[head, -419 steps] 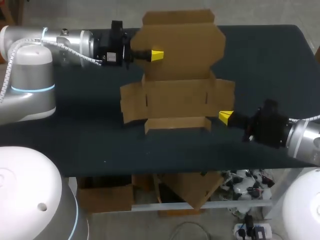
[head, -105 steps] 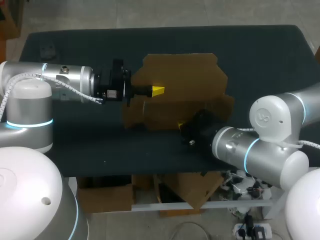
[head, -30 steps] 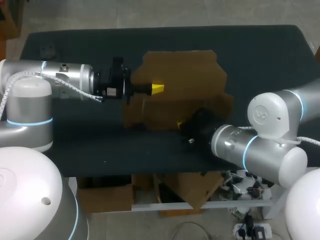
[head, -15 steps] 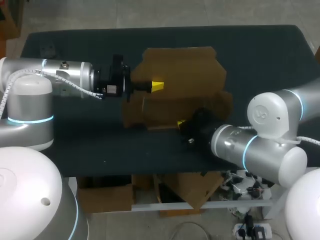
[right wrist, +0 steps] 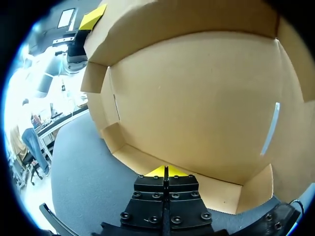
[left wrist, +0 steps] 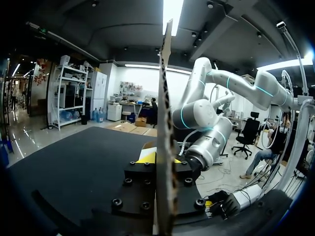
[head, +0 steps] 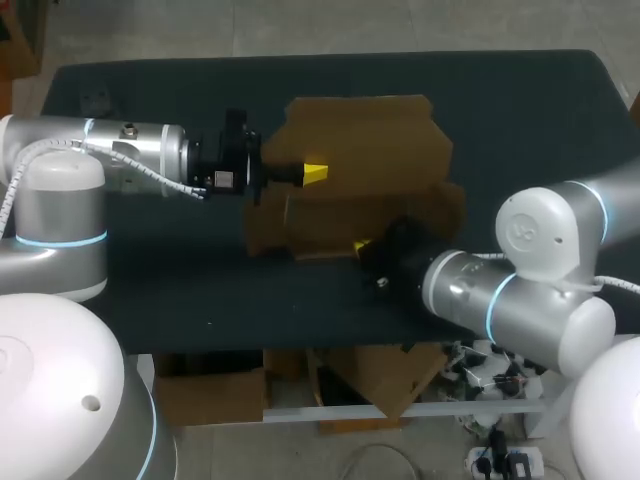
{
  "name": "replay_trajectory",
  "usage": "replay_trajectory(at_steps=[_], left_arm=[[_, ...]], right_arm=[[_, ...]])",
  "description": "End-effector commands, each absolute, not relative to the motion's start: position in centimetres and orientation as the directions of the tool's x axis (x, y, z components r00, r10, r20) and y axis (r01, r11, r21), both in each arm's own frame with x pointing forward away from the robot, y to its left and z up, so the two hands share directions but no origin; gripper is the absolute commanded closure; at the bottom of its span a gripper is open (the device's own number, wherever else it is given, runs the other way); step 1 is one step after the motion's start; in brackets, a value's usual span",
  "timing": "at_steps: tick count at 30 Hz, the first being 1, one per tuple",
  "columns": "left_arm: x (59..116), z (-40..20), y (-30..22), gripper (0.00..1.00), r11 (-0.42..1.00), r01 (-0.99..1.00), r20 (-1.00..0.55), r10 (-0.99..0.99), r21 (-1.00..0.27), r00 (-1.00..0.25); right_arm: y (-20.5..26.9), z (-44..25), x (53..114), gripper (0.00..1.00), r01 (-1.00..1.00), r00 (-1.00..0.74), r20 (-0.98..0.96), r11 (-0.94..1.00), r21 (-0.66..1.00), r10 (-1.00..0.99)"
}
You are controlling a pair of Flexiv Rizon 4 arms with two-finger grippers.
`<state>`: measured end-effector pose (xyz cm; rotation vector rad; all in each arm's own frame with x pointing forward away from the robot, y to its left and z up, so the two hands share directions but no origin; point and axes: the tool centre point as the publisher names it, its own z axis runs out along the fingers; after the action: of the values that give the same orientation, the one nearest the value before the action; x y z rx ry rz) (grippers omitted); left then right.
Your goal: Assemble the packaging by folding the flat box into shape, placing the metal phone stand inside, and closing the box properly
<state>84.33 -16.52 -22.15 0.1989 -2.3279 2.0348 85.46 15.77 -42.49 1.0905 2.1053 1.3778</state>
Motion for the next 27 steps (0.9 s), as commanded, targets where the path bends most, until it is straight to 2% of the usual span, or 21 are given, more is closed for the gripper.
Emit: replay_trajectory(at_steps=[1, 15, 27], left_arm=[[84.3, -22.5, -16.4, 1.0, 0.13, -0.125, 0.118, -0.067, -0.984, -0.991], [84.3, -22.5, -16.4, 1.0, 0.13, -0.125, 0.118, -0.067, -0.984, -0.991], [84.3, -22.5, -16.4, 1.0, 0.13, -0.125, 0.118, -0.067, -0.984, -0.991]], right_arm=[[15.4, -42.1, 84.2, 1.0, 0.369, -0.614, 0.077, 0.199, 0.908, 0.786], [13.5, -39.2, 80.9, 1.0, 0.326, -0.654, 0.102, 0.158, 0.932, 0.75], [8.5, -36.7, 77.9, 1.0, 0.327, -0.677, 0.127, 0.142, 0.934, 0.725]])
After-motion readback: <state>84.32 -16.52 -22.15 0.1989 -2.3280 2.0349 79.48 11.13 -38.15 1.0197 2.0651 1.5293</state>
